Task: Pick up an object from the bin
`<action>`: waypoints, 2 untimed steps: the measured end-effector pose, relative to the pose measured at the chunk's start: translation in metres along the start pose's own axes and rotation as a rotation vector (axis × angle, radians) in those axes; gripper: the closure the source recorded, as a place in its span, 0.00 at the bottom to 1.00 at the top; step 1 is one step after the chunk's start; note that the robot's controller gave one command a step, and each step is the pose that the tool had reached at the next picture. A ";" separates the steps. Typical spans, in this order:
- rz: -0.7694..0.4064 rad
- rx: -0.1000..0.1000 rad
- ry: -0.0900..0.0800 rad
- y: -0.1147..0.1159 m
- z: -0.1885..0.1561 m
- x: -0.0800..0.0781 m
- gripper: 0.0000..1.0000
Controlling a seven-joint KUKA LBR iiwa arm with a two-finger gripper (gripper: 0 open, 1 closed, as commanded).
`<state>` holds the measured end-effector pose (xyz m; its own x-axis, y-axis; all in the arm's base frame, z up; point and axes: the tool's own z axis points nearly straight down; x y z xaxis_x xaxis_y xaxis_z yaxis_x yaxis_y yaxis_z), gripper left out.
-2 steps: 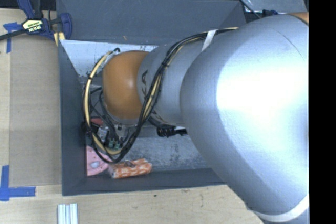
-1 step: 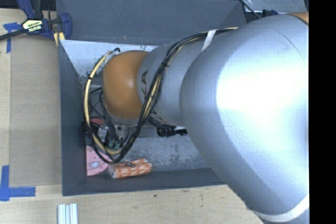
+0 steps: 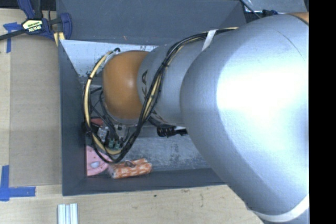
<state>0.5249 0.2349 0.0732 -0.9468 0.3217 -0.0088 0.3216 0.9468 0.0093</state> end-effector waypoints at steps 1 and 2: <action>0.001 0.007 0.007 -0.002 -0.010 0.002 1.00; 0.001 0.004 0.004 -0.002 -0.025 0.001 1.00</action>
Offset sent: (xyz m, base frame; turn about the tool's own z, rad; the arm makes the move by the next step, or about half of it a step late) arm 0.0001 0.0001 0.0230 0.0000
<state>0.5233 0.2335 0.0980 -0.9466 0.3224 -0.0049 0.3224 0.9466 0.0054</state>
